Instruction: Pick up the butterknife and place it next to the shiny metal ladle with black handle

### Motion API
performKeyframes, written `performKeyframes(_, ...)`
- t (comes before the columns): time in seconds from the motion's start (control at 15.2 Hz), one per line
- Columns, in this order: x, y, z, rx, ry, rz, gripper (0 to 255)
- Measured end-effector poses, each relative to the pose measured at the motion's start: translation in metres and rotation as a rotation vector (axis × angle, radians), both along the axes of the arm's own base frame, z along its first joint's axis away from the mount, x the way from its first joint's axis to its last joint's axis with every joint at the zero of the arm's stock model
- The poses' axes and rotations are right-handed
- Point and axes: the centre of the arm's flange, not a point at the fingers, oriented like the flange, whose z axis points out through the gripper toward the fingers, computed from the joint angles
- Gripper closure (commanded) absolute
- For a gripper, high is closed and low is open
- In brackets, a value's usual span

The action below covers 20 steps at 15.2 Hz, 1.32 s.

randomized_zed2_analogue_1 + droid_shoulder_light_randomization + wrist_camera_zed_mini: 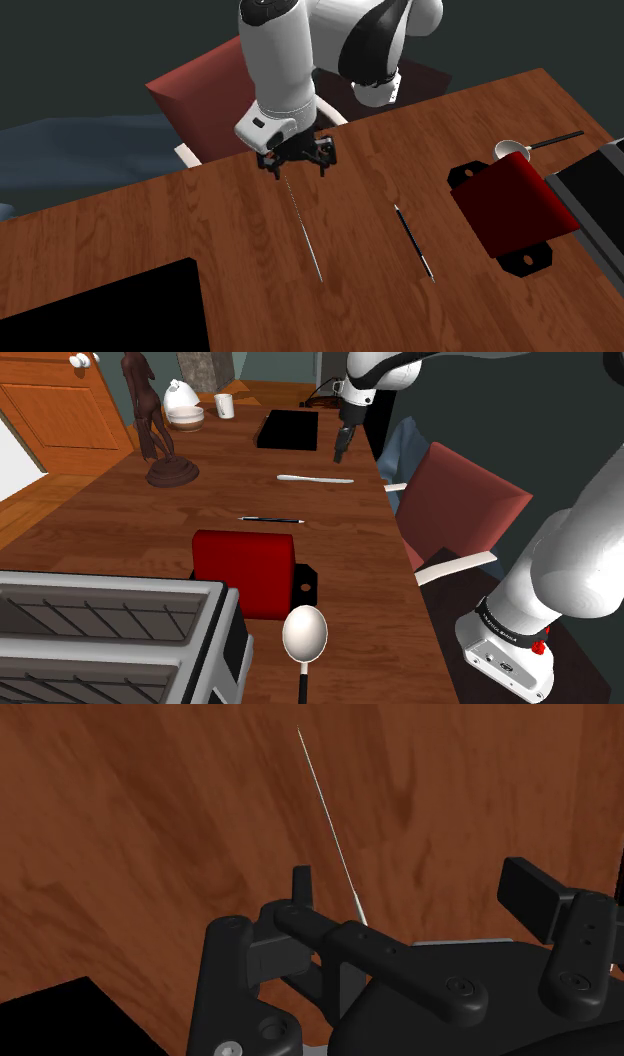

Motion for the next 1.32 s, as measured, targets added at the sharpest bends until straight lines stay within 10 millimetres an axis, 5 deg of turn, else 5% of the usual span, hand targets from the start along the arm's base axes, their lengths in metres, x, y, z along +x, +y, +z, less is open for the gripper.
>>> performKeyframes(0.53,0.077,0.049,-0.043,-0.025,-0.032,0.273,0)
performKeyframes(0.99,0.084,0.057,-0.08,-0.026,-0.035,0.292,0)
performKeyframes(1.32,0.083,0.058,-0.084,-0.026,-0.035,0.292,0)
